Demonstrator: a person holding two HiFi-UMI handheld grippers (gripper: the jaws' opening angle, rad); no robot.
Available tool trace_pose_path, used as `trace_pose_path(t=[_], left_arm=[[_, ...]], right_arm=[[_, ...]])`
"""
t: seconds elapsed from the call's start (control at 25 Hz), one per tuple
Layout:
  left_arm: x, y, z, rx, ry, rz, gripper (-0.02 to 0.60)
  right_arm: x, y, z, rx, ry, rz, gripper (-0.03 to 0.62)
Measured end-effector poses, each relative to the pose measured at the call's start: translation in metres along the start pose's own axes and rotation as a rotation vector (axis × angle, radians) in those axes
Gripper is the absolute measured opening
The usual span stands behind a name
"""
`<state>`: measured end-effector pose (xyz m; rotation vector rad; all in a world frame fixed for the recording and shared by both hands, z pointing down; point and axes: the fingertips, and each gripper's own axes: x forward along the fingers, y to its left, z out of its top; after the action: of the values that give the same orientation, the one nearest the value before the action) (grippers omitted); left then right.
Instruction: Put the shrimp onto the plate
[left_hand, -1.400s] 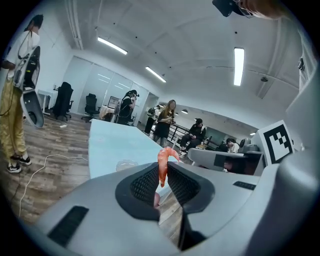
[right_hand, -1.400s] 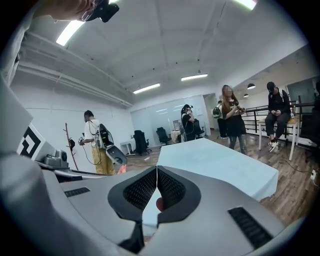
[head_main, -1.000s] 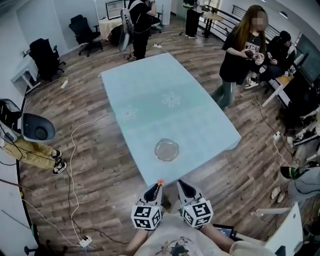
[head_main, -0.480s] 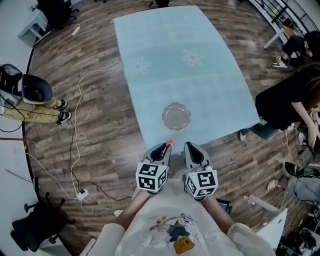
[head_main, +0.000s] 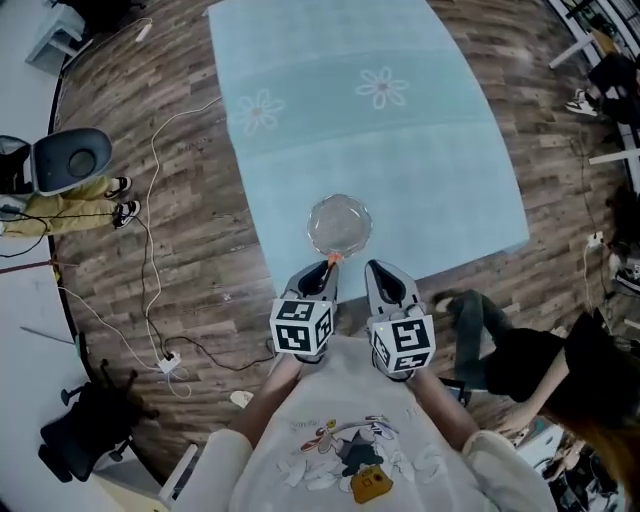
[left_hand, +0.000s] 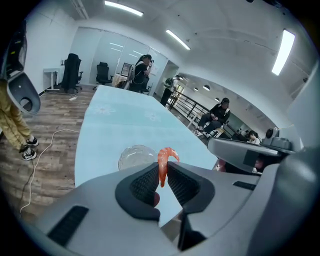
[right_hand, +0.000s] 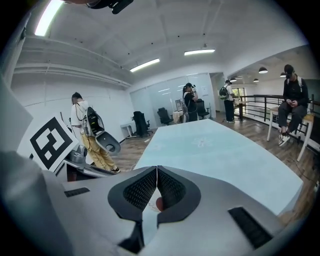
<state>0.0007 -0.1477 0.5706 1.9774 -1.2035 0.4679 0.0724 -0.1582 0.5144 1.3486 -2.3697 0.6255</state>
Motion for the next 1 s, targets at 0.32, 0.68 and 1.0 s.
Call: trace_pose_path(t=[0.32,0.68,1.0], left_arm=[[0.05,0.015,-0.007,-0.051,0.084,0.071,0.06],[0.092,0.042,-0.016,-0.062,0.201,0.131,0.06],[0.116,0.057,-0.021,-0.088,0.288,0.156,0.06]], right_arm=[[0.029,-0.035,-0.014,0.032,0.063,0.025,0.023],[0.05,-0.05,-0.021,0.061,0.112,0.045,0.023],[0.062,-0.057,-0.021,0.07,0.132,0.06,0.023]])
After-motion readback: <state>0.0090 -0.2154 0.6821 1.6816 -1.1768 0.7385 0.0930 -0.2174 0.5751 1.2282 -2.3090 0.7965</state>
